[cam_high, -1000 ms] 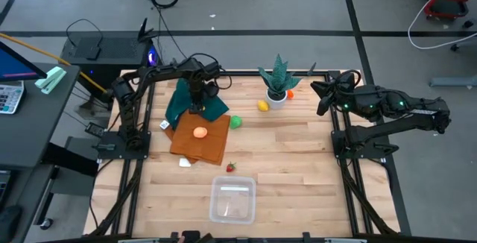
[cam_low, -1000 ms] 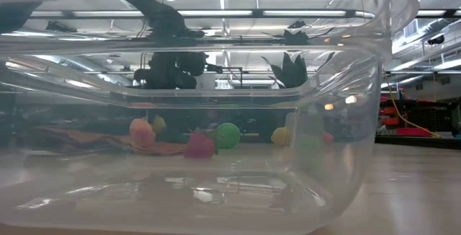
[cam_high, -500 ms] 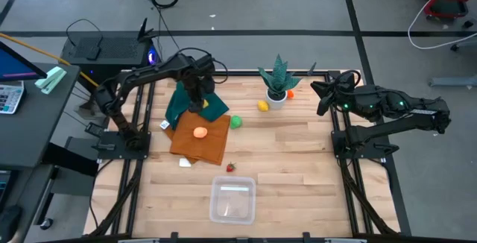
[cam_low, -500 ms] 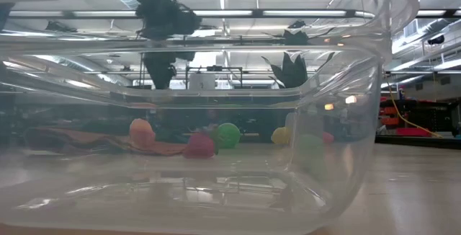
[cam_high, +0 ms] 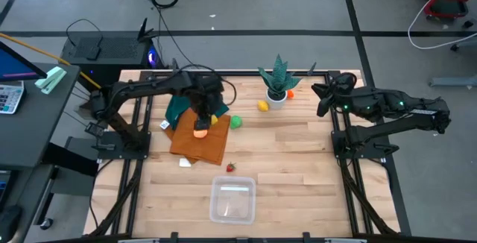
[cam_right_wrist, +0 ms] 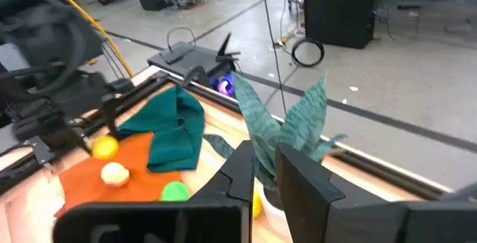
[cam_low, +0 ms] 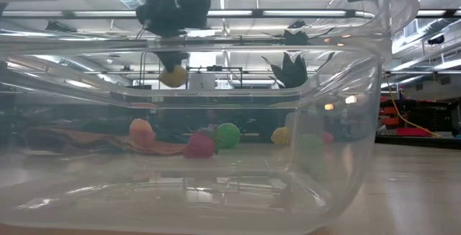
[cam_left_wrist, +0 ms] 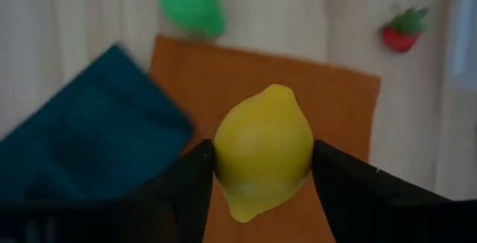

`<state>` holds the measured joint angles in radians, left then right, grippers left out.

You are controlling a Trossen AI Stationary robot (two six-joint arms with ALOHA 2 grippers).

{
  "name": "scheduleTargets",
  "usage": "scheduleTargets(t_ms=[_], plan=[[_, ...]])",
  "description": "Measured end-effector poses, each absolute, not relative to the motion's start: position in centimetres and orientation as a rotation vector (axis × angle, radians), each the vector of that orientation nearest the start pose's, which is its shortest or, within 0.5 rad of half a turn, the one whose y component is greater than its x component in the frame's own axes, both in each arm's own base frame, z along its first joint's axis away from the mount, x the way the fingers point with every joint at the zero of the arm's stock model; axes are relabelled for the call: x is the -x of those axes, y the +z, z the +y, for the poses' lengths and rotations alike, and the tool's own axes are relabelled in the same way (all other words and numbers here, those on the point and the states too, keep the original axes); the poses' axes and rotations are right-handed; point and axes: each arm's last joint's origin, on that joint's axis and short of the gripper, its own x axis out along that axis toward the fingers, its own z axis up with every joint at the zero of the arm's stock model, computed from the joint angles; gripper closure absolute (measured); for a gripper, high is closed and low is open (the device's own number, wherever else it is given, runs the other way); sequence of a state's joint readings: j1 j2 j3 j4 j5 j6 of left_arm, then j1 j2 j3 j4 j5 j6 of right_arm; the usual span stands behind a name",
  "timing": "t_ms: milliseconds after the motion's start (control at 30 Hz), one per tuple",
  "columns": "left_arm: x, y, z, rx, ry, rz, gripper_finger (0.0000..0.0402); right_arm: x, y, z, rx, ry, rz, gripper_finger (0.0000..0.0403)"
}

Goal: Pick and placing Produce into tupperware
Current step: Put the left yellow lemon into the transparent bin

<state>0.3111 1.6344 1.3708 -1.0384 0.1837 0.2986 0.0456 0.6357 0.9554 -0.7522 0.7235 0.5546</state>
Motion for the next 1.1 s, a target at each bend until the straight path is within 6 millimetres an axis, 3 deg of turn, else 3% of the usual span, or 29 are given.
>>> scheduleTargets(t_ms=[433,833,1100], plan=[[-32.5,27.2,2.4,-0.004,-0.228,1.144,0.0188,-10.2,35.4,-1.4,-0.429,-0.773,0.207,0.0374],[-34.3,28.3,-4.3,0.228,-0.173,0.969,0.0189,-10.3,35.0,-1.1,-0.465,-0.657,0.287,0.0374],[-34.2,28.8,-9.0,0.350,-0.160,0.910,0.0193,-10.1,34.4,-0.8,-0.521,-0.572,0.389,0.0374]])
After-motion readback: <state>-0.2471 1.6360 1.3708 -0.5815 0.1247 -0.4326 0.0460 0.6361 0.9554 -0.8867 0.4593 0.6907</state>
